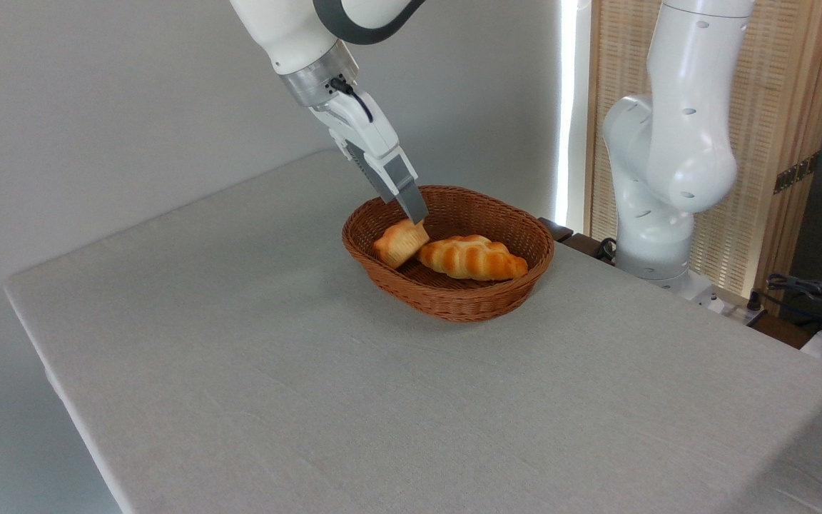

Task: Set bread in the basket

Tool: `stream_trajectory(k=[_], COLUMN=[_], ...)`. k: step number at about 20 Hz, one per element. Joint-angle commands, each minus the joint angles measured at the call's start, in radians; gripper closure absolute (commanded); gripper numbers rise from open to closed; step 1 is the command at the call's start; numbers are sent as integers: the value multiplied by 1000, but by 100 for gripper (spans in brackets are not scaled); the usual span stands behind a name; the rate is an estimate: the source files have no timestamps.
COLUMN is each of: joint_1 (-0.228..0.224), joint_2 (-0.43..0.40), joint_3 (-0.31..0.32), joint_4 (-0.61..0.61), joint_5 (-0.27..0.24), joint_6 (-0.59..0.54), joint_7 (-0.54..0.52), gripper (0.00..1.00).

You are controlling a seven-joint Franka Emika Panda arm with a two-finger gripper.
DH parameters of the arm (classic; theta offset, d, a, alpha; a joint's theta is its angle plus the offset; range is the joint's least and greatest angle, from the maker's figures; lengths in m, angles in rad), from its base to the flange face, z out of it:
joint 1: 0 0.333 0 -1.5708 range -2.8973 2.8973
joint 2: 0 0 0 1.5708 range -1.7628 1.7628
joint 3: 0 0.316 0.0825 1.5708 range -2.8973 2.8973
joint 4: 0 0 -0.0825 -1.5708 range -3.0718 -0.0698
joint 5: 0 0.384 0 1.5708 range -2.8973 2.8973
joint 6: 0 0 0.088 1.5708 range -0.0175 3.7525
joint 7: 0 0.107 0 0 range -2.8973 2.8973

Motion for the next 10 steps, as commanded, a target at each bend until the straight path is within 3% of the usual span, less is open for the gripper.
stream_trajectory(k=[1, 6, 10], joint_1=[11, 28, 35], joint_2=[-8, -9, -5], joint_3=[15, 88, 162], joint_4=[16, 49, 63], joint_5=[11, 13, 13], joint_6=[98, 322, 412], joint_7=[21, 19, 18], gripper=[0, 0, 0])
